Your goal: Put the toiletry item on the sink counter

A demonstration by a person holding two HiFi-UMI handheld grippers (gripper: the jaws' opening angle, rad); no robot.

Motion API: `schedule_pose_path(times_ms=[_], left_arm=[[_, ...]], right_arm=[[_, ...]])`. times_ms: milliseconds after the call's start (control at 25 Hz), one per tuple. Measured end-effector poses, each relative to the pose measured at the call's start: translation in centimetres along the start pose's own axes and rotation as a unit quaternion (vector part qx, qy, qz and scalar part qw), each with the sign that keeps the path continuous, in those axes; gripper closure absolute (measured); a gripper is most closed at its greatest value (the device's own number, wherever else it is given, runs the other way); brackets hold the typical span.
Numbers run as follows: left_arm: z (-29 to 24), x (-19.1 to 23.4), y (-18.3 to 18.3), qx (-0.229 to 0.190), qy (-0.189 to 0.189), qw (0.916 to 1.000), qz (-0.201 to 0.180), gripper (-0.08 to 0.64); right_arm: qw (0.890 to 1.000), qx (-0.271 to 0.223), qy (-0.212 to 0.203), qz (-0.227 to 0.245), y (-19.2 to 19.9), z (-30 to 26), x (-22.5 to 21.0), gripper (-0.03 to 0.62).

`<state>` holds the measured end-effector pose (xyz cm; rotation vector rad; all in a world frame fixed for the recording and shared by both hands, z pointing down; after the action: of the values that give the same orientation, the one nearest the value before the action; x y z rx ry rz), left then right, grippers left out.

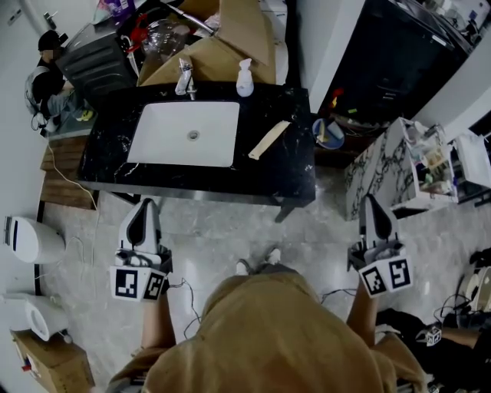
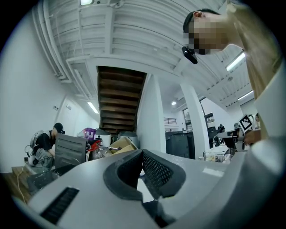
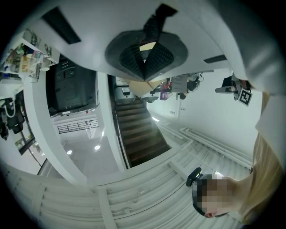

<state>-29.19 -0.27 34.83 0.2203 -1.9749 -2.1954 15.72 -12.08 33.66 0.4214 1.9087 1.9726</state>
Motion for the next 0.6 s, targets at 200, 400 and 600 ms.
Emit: schedule_pose_path(times_ms=[200, 400, 600], left_arm=[[-1.9, -0.9, -1.0, -0.015, 0.000, 0.9998, -0.013, 0.557], [-4.0, -1.9, -2.2, -0.024, 0.000, 0.9994, -0.026, 0.557], [-5.5, -2.5, -3.0, -0.031, -0.001, 0.9988, -0.037, 0.557]], right_arm=[[1.000, -0.007, -0.007, -0.004, -0.2, -0.8, -1.3, 0.591], [1.000, -0.012, -0.016, 0.000, -0.5, -1.7, -2.8, 0.591], [1.000, -0.021, -0.022, -0.004, -0.6, -2.6, -4.0, 0.591]])
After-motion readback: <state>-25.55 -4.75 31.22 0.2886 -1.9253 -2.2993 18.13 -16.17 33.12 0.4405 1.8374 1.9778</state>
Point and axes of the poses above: the fingertips, and each gripper's own axes: z backward along the fingers, x to its left, y out of its underside, the point moved 4 cm from there along z, backward along the fingers, and after that the axes turned 9 degrees about y, right-handed, at the moved point
